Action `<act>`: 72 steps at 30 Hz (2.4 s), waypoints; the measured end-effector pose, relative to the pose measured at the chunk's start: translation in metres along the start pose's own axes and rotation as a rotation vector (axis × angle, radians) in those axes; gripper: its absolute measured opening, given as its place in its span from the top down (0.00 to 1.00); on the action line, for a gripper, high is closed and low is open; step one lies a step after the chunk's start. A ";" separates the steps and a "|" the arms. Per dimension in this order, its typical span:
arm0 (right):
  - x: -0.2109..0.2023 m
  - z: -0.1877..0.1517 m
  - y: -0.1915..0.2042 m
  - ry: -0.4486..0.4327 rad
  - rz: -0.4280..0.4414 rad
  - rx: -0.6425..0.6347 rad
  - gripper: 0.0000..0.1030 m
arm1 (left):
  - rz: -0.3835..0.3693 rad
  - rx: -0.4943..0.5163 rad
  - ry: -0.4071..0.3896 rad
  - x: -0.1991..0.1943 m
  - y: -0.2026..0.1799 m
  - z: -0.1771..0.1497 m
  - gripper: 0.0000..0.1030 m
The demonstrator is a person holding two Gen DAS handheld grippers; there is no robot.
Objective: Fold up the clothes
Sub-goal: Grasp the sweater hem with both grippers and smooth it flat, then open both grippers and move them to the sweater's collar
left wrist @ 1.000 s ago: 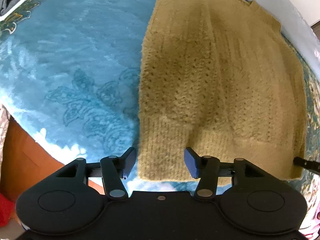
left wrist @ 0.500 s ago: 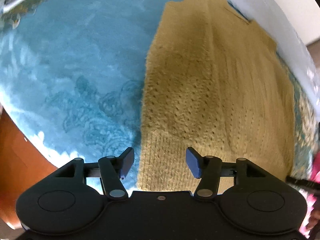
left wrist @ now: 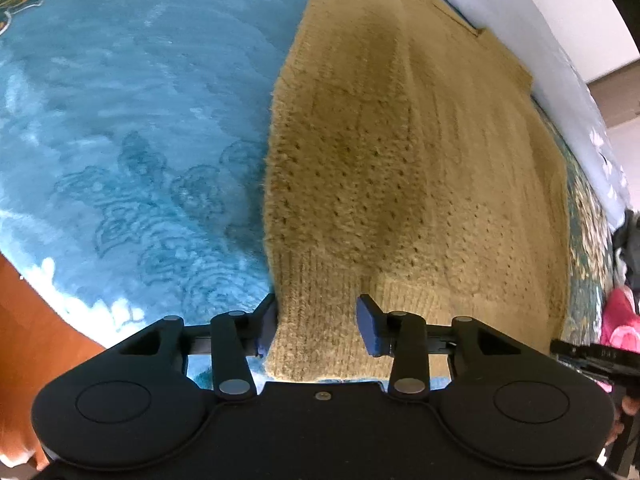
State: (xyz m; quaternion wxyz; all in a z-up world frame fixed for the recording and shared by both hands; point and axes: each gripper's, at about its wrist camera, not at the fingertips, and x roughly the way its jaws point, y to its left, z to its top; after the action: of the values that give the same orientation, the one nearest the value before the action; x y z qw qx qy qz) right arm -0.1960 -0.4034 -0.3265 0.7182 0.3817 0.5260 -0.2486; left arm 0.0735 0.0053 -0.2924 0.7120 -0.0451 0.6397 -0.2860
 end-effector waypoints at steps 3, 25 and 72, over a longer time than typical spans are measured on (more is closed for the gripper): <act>0.000 0.000 -0.006 0.015 0.036 0.019 0.78 | -0.016 0.007 0.006 0.000 0.005 0.001 0.70; 0.000 -0.002 -0.015 0.061 0.129 0.121 0.87 | -0.059 0.011 -0.046 -0.017 -0.008 0.005 0.95; 0.001 0.253 0.170 -0.288 0.140 -0.088 0.01 | 0.040 0.297 -0.223 0.023 -0.127 0.319 0.20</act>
State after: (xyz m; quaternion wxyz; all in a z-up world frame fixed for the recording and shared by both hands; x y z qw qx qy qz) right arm 0.0769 -0.5086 -0.2396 0.8178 0.3462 0.3999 -0.2268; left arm 0.3287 -0.2074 -0.2010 0.7828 0.0418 0.5082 -0.3566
